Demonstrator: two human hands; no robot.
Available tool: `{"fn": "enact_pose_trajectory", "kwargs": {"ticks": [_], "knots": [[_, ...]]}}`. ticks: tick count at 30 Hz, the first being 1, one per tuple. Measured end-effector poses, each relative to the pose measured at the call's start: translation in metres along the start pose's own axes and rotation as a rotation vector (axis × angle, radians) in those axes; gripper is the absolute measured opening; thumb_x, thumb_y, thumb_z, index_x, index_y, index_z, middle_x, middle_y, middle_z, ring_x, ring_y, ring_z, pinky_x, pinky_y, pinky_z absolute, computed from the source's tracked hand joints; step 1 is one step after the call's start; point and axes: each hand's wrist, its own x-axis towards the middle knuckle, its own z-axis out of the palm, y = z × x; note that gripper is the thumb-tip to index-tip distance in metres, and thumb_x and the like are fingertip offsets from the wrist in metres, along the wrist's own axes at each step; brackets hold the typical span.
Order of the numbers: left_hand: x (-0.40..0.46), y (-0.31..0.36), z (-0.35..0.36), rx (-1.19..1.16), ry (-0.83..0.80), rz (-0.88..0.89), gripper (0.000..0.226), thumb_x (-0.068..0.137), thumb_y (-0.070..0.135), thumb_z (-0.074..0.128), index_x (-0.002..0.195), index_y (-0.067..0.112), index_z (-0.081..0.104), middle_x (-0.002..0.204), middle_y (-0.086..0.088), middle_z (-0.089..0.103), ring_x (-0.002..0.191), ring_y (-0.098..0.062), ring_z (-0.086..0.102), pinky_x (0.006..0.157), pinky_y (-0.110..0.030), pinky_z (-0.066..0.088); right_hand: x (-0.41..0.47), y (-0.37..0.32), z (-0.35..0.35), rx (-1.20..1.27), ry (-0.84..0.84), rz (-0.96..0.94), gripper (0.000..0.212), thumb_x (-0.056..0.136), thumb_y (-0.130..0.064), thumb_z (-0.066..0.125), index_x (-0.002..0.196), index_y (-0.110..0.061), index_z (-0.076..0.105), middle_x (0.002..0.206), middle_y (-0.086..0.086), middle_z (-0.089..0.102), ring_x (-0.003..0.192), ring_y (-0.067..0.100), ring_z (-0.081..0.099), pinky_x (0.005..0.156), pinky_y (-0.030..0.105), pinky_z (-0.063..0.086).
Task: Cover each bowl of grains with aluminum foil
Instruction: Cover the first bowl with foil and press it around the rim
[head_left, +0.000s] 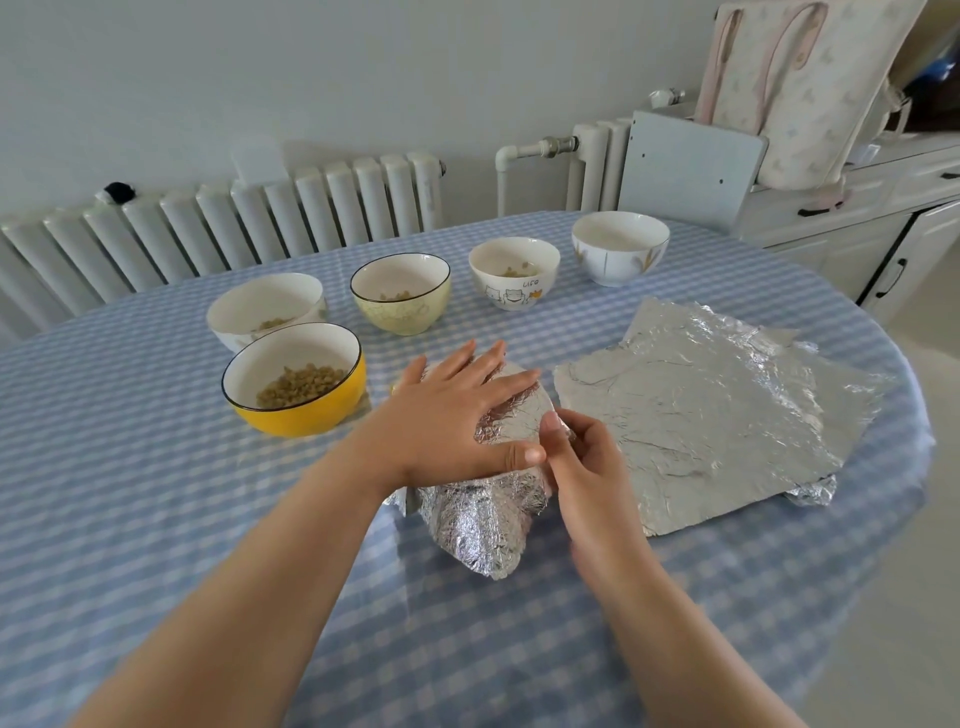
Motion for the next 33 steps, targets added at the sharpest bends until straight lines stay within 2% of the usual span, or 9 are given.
{"fn": "enact_pose_trajectory", "kwargs": {"ticks": [6,10,13,17,22,27,30,33], "knots": [[0.0,0.002,-0.001,-0.013,0.0,-0.013,0.101,0.057,0.097,0.015,0.148,0.054,0.004,0.162,0.014,-0.009,0.148,-0.008,-0.013,0.118,-0.054,0.0,0.003,0.0,-0.003,0.113,0.008,0.078,0.038,0.08,-0.042,0.063,0.096,-0.009,0.057,0.058,-0.008,0.058,0.057,0.005,0.052,0.063,0.024,0.044],[0.0,0.004,-0.002,-0.013,-0.004,-0.028,0.098,0.06,0.096,0.02,0.148,0.055,0.005,0.162,0.015,-0.009,0.148,-0.008,-0.011,0.118,-0.054,0.001,0.009,0.003,-0.005,0.116,0.048,0.121,0.028,0.088,-0.037,0.064,0.089,-0.009,0.058,0.068,0.001,0.062,0.065,0.012,0.057,0.071,0.032,0.047],[0.0,0.005,-0.003,-0.007,-0.006,-0.033,0.098,0.06,0.096,0.02,0.147,0.056,0.004,0.162,0.016,-0.009,0.148,-0.008,-0.011,0.118,-0.053,0.002,0.01,0.002,-0.003,0.086,0.097,0.112,0.026,0.093,-0.033,0.06,0.084,-0.009,0.057,0.069,0.004,0.061,0.063,0.013,0.056,0.065,0.028,0.047],[0.0,0.005,-0.002,0.004,-0.008,-0.037,0.098,0.059,0.097,0.019,0.147,0.056,0.004,0.162,0.016,-0.01,0.148,-0.008,-0.01,0.118,-0.054,0.003,0.011,0.001,0.004,0.091,0.166,0.117,0.024,0.097,-0.028,0.057,0.083,-0.008,0.053,0.061,0.002,0.055,0.05,0.01,0.049,0.049,0.02,0.042],[0.001,0.005,-0.002,0.015,-0.006,-0.042,0.098,0.059,0.097,0.019,0.147,0.056,0.004,0.161,0.016,-0.009,0.148,-0.009,-0.008,0.118,-0.054,0.004,0.014,-0.001,0.008,0.097,0.172,0.157,0.022,0.099,-0.026,0.053,0.093,-0.006,0.057,0.071,0.007,0.058,0.059,0.014,0.053,0.049,0.024,0.045],[0.001,0.006,-0.003,0.013,-0.003,-0.043,0.099,0.058,0.097,0.018,0.147,0.056,0.004,0.161,0.017,-0.009,0.148,-0.009,-0.008,0.118,-0.053,0.005,0.022,-0.001,0.007,0.114,0.179,0.21,0.003,0.097,-0.013,0.055,0.098,-0.012,0.058,0.088,0.01,0.064,0.072,0.022,0.059,0.057,0.031,0.048],[0.001,0.006,-0.002,0.011,-0.005,-0.046,0.098,0.058,0.097,0.019,0.147,0.057,0.003,0.161,0.018,-0.009,0.148,-0.008,-0.008,0.118,-0.054,0.005,0.022,-0.004,0.006,0.081,0.164,0.195,0.009,0.096,-0.006,0.053,0.1,-0.013,0.058,0.081,0.005,0.063,0.062,0.015,0.057,0.051,0.028,0.046],[0.001,0.006,-0.002,0.014,-0.001,-0.045,0.098,0.059,0.097,0.019,0.147,0.056,0.004,0.161,0.018,-0.008,0.148,-0.008,-0.007,0.118,-0.054,0.005,0.02,-0.004,0.003,-0.026,0.146,0.188,0.026,0.089,0.01,0.045,0.092,-0.014,0.057,0.076,0.002,0.061,0.054,0.011,0.054,0.047,0.024,0.044]]}}
